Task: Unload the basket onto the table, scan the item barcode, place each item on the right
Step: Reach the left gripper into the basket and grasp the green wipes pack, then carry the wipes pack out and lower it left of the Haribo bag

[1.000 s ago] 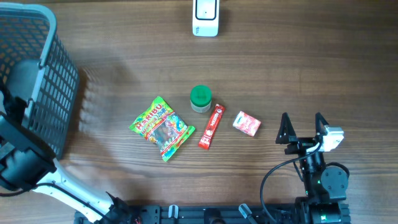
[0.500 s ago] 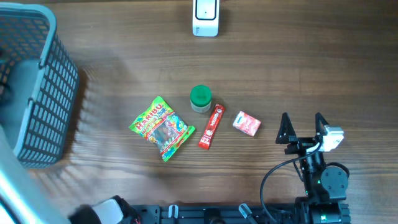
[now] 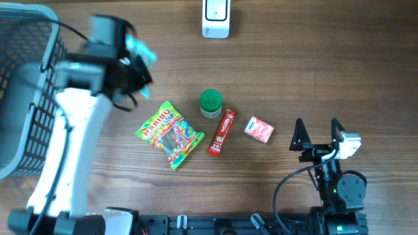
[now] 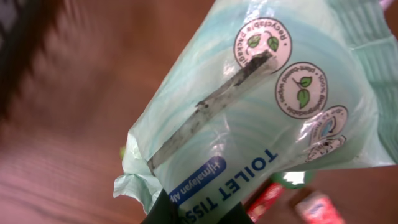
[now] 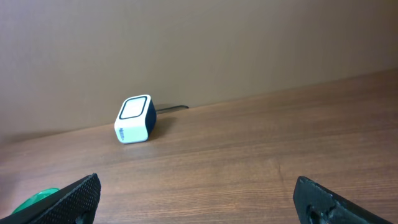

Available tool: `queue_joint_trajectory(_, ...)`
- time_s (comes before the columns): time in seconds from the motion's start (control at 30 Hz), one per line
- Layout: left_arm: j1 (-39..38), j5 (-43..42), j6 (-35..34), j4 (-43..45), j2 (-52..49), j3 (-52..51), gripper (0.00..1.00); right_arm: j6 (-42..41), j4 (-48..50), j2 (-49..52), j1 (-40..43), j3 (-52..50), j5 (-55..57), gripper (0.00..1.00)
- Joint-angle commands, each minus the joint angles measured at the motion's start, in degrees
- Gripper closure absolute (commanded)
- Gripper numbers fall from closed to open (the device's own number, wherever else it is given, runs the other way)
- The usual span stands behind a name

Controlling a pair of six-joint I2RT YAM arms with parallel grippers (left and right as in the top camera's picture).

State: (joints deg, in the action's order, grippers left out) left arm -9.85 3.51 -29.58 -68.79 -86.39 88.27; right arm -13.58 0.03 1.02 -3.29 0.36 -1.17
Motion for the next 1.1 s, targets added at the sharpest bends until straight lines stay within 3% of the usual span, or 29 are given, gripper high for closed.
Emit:
queue_joint_trajectory(0.0, -0.6, 7.1, -10.7, 5.1, 0.3, -14.4, 0.96, -0.1, 0.3, -0.2, -0.3, -0.1, 0.8, 0.01)
queue_joint_trajectory(0.23, -0.5, 7.4, -11.4, 24.5, 0.3, -37.3, 0.96, -0.1, 0.3, -0.2, -0.3, -0.1, 0.8, 0.0)
queue_joint_trajectory(0.33, -0.5, 11.4, -11.4, 30.5, 0.3, -43.1, 0.96, -0.1, 0.3, -0.2, -0.3, -0.1, 0.8, 0.0)
queue_joint_trajectory(0.5, -0.5, 12.7, -11.4, 32.9, 0.3, -45.2, 0.96, -0.1, 0.3, -0.2, -0.3, -0.1, 0.8, 0.0)
queue_joint_trajectory(0.8, -1.2, -2.1, -11.2, 40.5, 0.3, -45.2, 0.95, -0.1, 0.3, -0.2, -0.3, -0.1, 0.8, 0.0)
queue_joint_trajectory(1.07, -3.4, -6.5, -11.2, 46.3, 0.3, -45.2, 0.9, -0.1, 0.3, -0.2, -0.3, -0.1, 0.8, 0.0)
